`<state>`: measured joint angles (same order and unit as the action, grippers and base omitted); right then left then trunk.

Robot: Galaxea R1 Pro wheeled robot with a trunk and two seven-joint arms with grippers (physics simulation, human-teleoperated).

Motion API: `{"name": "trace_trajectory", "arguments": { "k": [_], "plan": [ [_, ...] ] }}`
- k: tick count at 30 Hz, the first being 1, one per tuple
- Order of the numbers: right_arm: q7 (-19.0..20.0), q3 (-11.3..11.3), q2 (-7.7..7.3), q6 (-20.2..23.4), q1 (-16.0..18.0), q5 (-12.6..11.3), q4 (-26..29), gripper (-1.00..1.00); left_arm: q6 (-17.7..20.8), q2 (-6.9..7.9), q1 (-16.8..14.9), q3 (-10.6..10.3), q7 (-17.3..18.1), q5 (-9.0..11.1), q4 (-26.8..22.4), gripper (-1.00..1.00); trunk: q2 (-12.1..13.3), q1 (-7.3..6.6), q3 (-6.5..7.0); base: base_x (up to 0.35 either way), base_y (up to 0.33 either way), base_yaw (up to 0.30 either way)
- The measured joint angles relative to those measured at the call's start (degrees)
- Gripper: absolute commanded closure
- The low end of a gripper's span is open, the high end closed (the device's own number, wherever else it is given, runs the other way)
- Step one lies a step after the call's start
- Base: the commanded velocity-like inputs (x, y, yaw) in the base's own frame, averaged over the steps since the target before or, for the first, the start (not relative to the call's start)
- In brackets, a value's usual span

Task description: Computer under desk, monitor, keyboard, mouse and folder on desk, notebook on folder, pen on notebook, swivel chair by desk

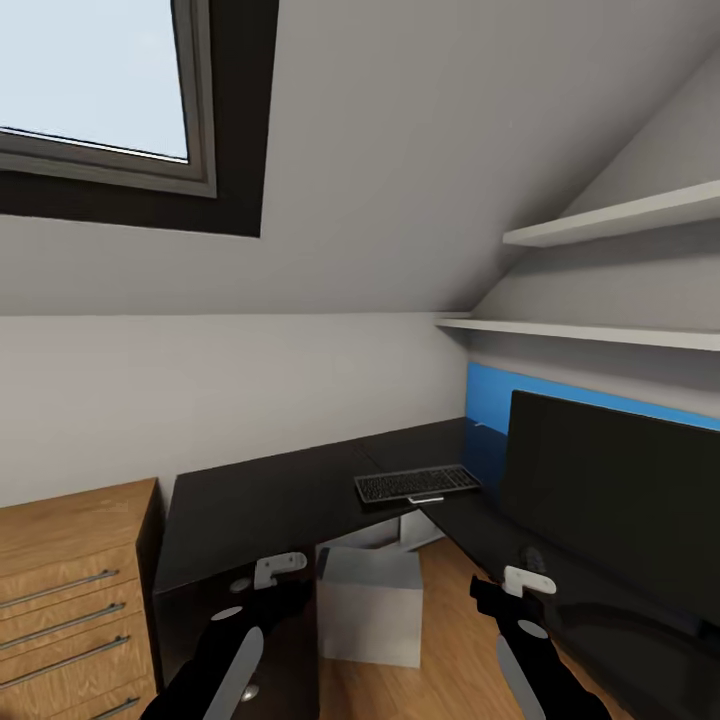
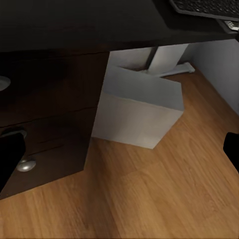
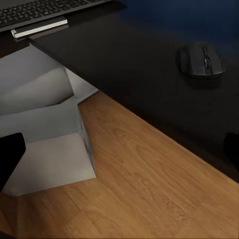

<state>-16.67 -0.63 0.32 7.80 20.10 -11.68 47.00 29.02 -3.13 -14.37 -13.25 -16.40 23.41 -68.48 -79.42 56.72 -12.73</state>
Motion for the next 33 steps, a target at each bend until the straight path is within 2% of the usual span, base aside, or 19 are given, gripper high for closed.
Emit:
{"name": "trace_trajectory", "arguments": {
  "k": [33],
  "plan": [
    [0.0,0.0,0.03,0.0,0.0,0.0,0.0,-1.0,0.0,-0.05,0.0,-0.2,0.1,-0.2,0.0,-1.0,0.0,0.0,0.0,0.025,0.0,0.0]
  ]
}}
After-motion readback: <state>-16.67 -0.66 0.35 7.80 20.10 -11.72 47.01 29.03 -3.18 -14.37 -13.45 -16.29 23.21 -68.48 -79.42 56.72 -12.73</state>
